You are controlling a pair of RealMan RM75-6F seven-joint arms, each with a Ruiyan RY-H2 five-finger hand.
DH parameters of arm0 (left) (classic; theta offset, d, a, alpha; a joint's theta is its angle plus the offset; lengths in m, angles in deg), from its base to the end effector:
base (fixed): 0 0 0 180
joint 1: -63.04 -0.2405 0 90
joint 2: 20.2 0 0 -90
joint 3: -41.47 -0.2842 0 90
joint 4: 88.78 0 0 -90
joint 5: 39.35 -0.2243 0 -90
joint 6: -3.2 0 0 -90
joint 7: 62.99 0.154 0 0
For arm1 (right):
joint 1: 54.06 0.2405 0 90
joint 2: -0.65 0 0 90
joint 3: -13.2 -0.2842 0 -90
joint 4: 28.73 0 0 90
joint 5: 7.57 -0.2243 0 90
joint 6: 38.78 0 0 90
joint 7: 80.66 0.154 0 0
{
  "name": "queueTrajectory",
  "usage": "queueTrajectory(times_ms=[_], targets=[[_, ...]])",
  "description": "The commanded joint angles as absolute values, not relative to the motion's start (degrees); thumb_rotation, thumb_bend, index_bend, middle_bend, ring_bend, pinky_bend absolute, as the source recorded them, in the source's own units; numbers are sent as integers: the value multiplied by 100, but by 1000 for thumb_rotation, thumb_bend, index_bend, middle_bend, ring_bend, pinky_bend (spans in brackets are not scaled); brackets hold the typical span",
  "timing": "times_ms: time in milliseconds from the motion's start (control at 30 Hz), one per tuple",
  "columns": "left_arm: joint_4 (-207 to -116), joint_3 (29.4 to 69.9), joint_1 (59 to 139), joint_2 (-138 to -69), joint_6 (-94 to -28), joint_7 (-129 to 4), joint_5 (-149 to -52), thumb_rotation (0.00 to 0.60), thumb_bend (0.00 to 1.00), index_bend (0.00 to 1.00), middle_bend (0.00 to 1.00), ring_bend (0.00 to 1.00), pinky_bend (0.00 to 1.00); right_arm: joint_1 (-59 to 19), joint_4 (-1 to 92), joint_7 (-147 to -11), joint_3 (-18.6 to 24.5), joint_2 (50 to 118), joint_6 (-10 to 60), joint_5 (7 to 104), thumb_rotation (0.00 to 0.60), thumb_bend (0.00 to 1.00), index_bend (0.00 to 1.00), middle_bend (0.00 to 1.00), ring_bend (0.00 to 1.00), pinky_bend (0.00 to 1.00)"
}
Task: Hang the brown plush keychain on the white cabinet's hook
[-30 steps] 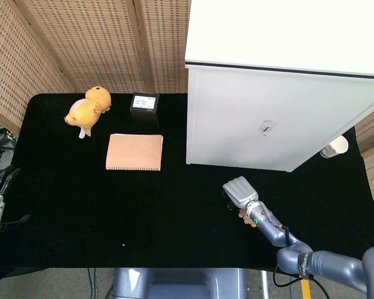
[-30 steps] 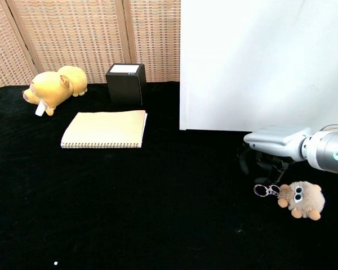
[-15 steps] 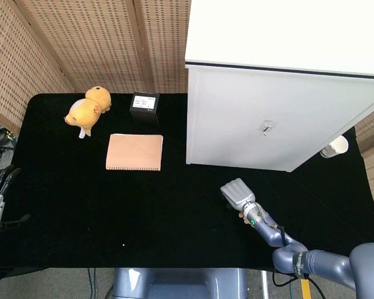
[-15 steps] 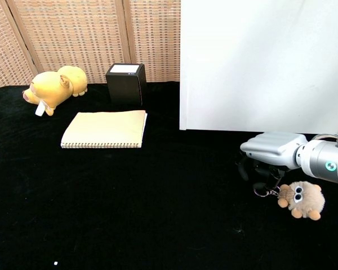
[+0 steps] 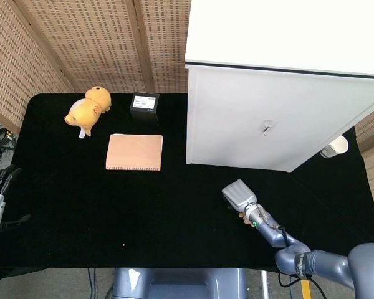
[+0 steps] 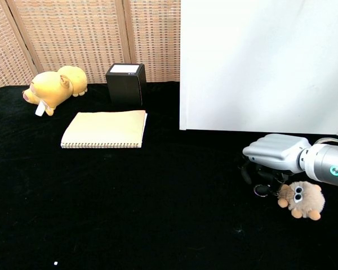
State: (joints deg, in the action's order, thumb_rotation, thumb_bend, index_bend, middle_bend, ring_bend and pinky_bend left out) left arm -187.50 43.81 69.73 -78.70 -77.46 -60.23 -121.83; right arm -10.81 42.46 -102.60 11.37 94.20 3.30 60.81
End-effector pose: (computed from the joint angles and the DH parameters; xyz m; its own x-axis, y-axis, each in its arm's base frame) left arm -0.3327 0.2008 0.1723 0.4212 0.0784 0.9036 0.9058 0.0132 -0.4234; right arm -0.2259 -0.3577 -0.0905 0.7043 -0.3802 0.5996 -0.6991 -0.5184 0.4925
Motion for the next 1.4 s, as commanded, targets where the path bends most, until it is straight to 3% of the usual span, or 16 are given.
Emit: queueTrajectory(times_ms=[33,1167,1400], targets=[[-18750,4378,6973,-7872,-7746,-6020,-12184,600,0,0,0,0,0,-1078,4192,-10213,1144,9452,331,6124,600,550,527,893,859,1000],[-18775,4356,6993,-7857,-7723,-6043,-12205,600,0,0,0,0,0,-1046,3850,-10223,1149,9630,204,6095,600,552,551,893,859,1000],[-18781,4353,6996,-7847,-7715,-6067,-12206,600,0,0,0,0,0,-1062,3810,-10168,1161,9654,235,6163,600,592,631,900,862,1000]])
